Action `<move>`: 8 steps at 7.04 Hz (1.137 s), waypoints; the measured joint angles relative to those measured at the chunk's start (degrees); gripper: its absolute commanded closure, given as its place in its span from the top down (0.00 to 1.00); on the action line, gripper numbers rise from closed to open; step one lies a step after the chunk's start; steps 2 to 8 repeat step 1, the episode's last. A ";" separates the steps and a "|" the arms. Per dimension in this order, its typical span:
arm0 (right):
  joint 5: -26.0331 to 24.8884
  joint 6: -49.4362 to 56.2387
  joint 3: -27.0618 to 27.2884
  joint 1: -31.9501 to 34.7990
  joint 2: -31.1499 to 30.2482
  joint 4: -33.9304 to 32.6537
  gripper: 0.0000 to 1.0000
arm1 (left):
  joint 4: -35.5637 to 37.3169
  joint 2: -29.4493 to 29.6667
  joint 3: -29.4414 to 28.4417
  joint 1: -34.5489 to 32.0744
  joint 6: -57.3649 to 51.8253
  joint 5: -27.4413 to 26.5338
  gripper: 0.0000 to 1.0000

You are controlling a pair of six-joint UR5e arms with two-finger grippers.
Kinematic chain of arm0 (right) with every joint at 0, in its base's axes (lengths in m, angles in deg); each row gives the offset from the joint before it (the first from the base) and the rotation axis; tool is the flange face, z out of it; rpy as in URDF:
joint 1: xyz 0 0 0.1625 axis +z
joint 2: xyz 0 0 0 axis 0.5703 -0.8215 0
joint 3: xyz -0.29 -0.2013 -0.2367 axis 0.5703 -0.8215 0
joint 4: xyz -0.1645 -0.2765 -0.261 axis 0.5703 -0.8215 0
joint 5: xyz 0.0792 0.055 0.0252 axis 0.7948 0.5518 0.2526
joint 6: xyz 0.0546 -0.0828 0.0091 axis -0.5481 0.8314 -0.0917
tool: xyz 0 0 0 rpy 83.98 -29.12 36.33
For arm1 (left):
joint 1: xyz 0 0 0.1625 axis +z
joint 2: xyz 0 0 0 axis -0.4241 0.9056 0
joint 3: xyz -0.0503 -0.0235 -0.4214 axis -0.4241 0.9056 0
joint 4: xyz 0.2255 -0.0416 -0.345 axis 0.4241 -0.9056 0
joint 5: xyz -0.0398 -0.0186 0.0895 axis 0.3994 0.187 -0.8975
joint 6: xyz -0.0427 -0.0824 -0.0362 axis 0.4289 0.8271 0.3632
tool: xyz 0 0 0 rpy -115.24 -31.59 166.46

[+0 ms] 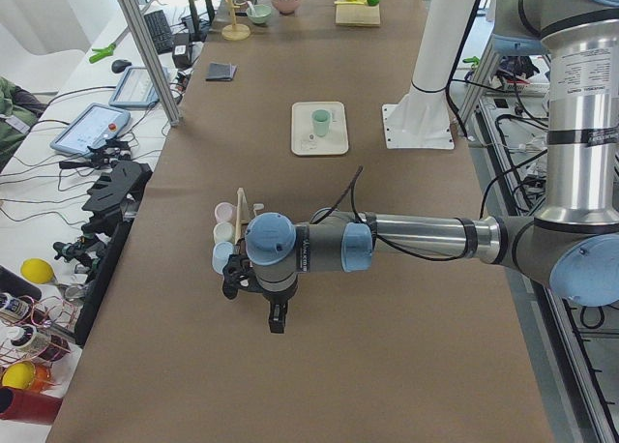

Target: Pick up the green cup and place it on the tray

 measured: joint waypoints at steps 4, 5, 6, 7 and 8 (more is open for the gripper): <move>0.00 0.03 -0.01 0.00 0.00 0.00 1.00 | 0.00 -0.03 -0.03 0.00 0.03 0.00 0.99; 0.00 0.03 -0.01 0.00 0.00 0.00 1.00 | 0.00 -0.03 -0.03 0.00 0.03 0.00 0.99; 0.00 0.03 -0.01 0.00 0.00 0.00 1.00 | 0.00 -0.03 -0.03 0.00 0.03 0.00 0.99; 0.00 0.03 -0.01 0.00 0.00 0.00 1.00 | 0.00 -0.03 -0.03 0.00 0.03 0.00 0.99; 0.00 0.03 -0.01 0.00 0.00 0.00 1.00 | 0.00 -0.03 -0.03 0.00 0.03 0.00 0.99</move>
